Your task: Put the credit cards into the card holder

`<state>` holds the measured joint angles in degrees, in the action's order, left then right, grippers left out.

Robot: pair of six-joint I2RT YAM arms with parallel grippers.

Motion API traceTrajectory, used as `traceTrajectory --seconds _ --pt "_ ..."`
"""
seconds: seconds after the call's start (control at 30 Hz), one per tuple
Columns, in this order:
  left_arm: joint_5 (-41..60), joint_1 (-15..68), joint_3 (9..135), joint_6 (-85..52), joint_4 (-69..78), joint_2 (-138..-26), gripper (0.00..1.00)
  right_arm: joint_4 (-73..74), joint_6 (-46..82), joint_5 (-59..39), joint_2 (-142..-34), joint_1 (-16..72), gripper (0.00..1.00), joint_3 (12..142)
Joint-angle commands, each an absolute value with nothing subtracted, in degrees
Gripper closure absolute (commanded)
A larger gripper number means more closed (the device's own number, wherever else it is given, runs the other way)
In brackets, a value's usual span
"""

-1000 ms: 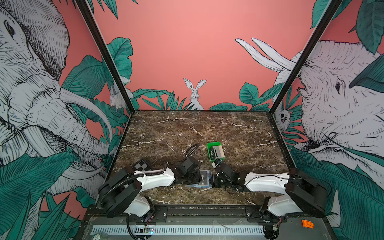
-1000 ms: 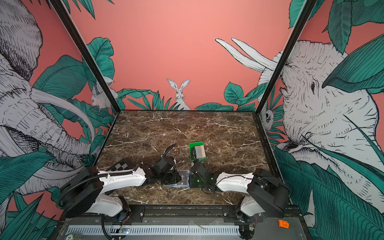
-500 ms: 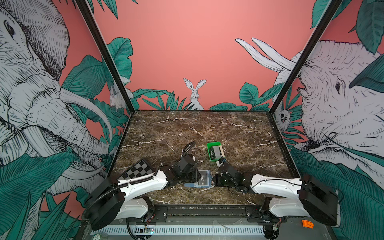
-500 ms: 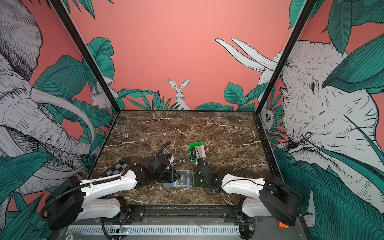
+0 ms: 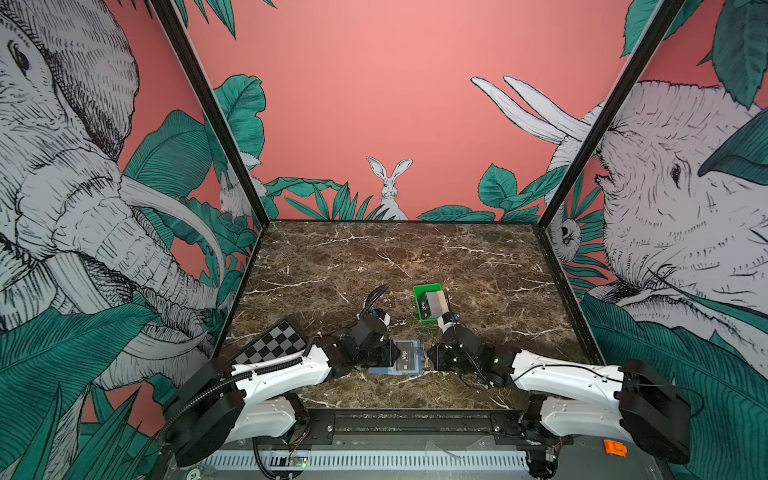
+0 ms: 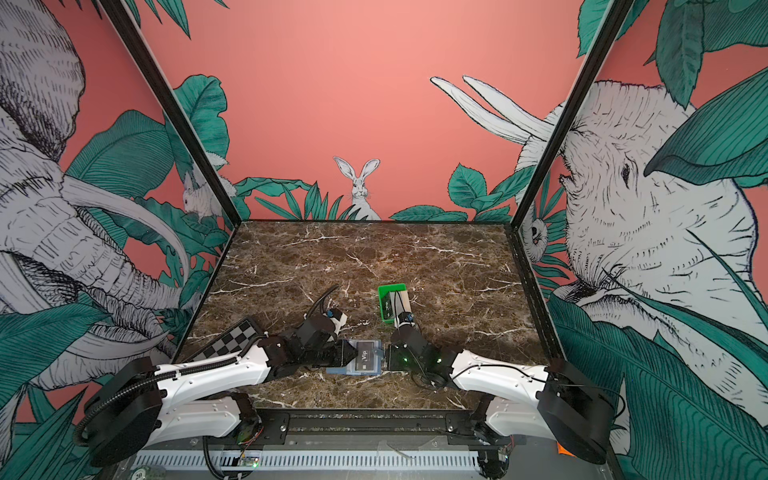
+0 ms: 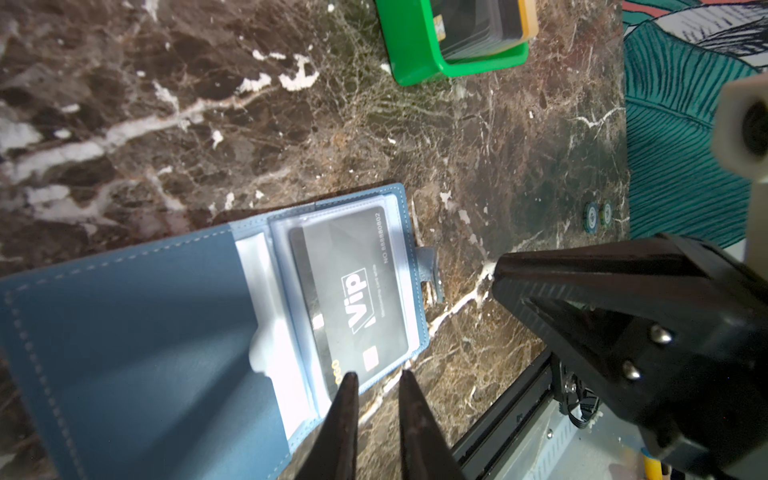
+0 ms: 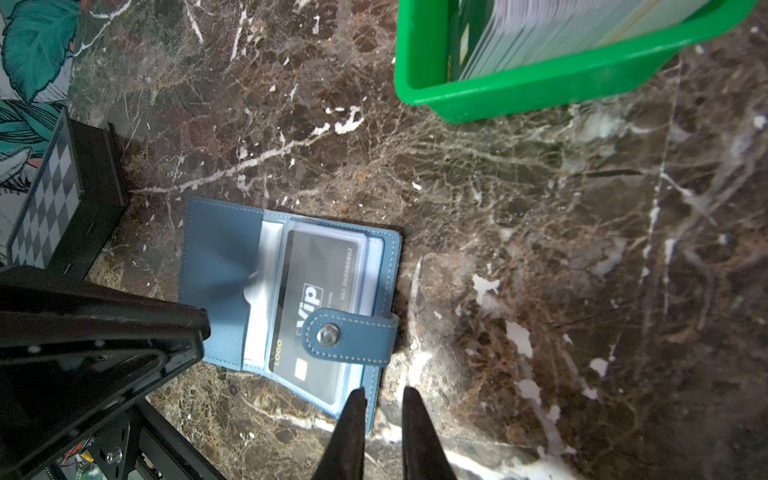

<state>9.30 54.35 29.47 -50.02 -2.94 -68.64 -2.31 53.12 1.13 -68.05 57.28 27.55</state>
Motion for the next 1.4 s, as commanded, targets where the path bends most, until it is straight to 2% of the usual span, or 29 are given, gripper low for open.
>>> traceTrajectory --seconds 0.0,0.73,1.37 --pt "7.75 54.76 28.82 -47.76 -1.17 -68.89 0.80 0.05 52.47 1.87 -67.52 57.76 0.82 25.97" --pt "5.97 54.92 29.68 -46.62 -2.68 -74.61 0.83 2.13 51.13 3.72 -68.92 59.30 0.82 27.14" --pt "5.26 54.93 29.75 -47.37 -4.27 -75.14 0.85 4.09 52.89 3.01 -72.13 60.11 0.83 26.51"
